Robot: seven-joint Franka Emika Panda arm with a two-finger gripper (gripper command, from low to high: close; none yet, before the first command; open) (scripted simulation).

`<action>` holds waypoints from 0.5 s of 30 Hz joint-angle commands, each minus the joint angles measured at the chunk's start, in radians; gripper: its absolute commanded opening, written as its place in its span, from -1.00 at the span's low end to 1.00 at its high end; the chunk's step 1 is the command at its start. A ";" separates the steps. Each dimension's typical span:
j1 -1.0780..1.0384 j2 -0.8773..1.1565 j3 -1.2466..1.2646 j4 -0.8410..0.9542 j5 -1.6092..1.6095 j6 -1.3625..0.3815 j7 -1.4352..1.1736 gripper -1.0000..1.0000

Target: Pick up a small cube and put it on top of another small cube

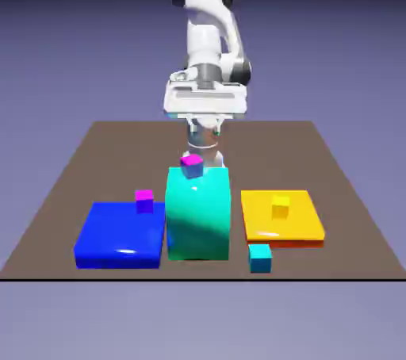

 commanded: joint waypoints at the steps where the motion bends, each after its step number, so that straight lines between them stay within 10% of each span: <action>1: -0.005 0.036 0.015 0.024 -0.007 -0.025 0.015 0.00; 15: -0.081 0.544 0.223 0.366 -0.100 -0.373 0.222 0.00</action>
